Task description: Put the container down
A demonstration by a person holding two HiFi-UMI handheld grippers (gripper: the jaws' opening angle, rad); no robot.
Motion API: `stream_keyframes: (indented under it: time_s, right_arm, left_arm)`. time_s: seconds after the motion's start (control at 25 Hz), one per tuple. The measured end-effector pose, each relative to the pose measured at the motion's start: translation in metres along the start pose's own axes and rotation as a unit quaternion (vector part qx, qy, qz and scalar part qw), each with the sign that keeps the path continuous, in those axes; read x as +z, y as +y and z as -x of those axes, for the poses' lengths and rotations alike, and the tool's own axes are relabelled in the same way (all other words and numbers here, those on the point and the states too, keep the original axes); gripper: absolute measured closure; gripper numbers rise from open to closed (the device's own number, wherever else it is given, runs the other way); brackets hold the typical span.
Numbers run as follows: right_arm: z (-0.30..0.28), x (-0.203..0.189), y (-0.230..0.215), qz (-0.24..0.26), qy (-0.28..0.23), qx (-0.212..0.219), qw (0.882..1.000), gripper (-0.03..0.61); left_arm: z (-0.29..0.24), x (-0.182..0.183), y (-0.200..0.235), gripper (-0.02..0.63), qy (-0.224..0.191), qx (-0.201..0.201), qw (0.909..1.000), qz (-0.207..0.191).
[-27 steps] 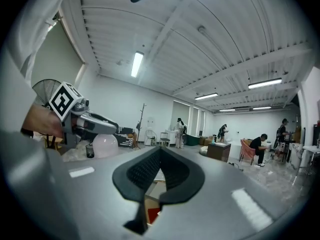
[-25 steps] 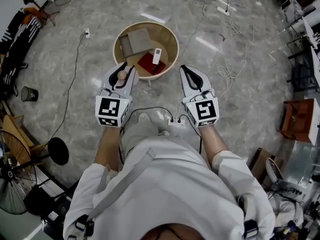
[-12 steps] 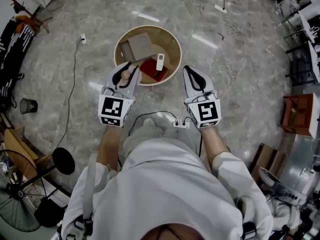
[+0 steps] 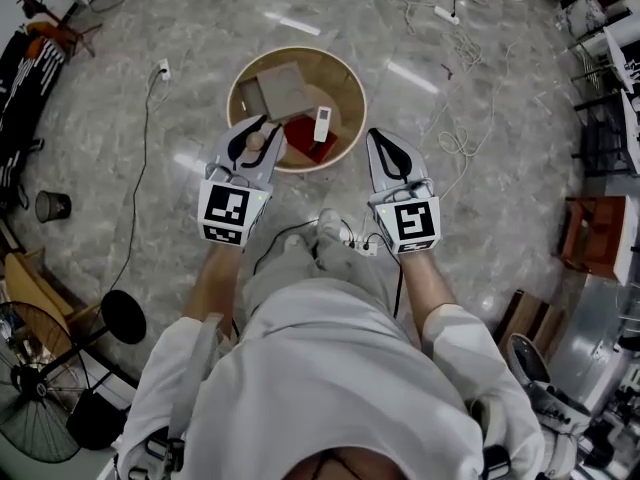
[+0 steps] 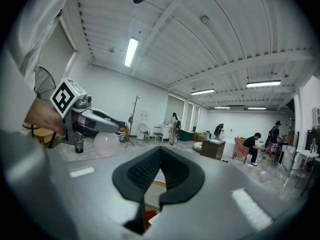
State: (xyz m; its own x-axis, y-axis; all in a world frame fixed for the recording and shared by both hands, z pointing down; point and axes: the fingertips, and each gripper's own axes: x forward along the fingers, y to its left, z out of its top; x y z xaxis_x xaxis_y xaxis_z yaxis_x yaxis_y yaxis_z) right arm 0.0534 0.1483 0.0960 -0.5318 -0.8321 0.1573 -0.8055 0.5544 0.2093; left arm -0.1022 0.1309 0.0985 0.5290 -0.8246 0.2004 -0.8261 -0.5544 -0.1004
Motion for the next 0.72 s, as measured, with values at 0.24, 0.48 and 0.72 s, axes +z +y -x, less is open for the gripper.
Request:
stream_keyframes:
  time_s: [0.24, 0.48, 0.72]
  right_arm:
    - [-0.024, -0.012, -0.017, -0.002, 0.0, 0.02, 1.0, 0.574]
    - [-0.05, -0.03, -0.037, -0.01, 0.0, 0.044, 0.999, 0.574]
    - [-0.074, -0.057, -0.061, -0.001, 0.002, 0.062, 0.998, 0.574]
  left_arm:
    - [-0.03, -0.003, 0.005, 0.512, 0.01, 0.005, 0.9999, 0.0]
    - [-0.069, -0.012, 0.006, 0.512, 0.017, 0.009, 0.9998, -0.001]
    - [-0.106, -0.029, 0.008, 0.512, 0.025, 0.021, 0.9995, 0.002]
